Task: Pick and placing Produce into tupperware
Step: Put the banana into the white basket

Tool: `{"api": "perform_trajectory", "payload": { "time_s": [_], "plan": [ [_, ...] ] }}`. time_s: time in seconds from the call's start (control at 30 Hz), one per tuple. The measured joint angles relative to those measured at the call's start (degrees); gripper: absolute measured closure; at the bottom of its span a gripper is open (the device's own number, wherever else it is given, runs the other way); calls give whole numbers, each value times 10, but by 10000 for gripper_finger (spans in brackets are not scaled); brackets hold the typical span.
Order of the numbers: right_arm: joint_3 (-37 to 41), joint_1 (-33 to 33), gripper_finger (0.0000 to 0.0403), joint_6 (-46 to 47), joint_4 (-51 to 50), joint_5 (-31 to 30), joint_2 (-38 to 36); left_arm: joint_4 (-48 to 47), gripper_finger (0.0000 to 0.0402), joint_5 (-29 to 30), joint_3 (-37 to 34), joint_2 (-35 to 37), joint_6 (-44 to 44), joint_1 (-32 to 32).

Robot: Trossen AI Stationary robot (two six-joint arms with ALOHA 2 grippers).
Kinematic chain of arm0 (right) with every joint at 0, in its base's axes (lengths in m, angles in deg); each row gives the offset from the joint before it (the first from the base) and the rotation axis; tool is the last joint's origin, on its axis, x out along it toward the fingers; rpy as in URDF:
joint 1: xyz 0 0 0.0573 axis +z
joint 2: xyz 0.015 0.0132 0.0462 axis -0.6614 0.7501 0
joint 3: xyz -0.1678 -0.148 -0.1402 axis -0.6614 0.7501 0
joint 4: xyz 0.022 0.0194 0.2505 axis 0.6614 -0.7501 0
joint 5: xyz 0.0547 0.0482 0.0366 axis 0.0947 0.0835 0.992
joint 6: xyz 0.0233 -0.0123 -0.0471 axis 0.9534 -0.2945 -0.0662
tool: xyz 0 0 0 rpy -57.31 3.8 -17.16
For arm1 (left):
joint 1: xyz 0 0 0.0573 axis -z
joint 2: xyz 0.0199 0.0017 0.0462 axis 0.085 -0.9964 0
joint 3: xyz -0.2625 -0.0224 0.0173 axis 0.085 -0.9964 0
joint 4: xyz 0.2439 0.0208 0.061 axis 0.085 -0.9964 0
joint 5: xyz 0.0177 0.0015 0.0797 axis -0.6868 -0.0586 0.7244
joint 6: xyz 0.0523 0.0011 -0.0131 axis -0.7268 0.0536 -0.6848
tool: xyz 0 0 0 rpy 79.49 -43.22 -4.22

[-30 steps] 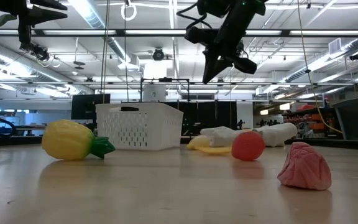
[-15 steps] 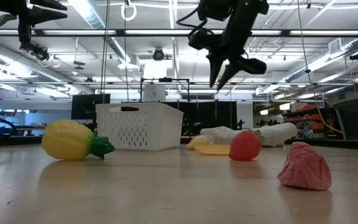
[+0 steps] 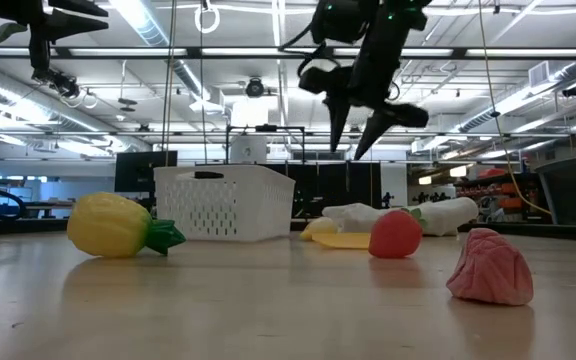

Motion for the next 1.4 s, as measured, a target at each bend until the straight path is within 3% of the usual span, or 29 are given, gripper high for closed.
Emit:
{"api": "perform_trajectory", "payload": {
  "time_s": [0.53,1.4],
  "plan": [
    [1,3,197,36,84,39,146,-24,323,0,0,0,4,0],
    [0,-22,204,14,128,15,161,-50,328,0,0,0,4,0]
  ]
}}
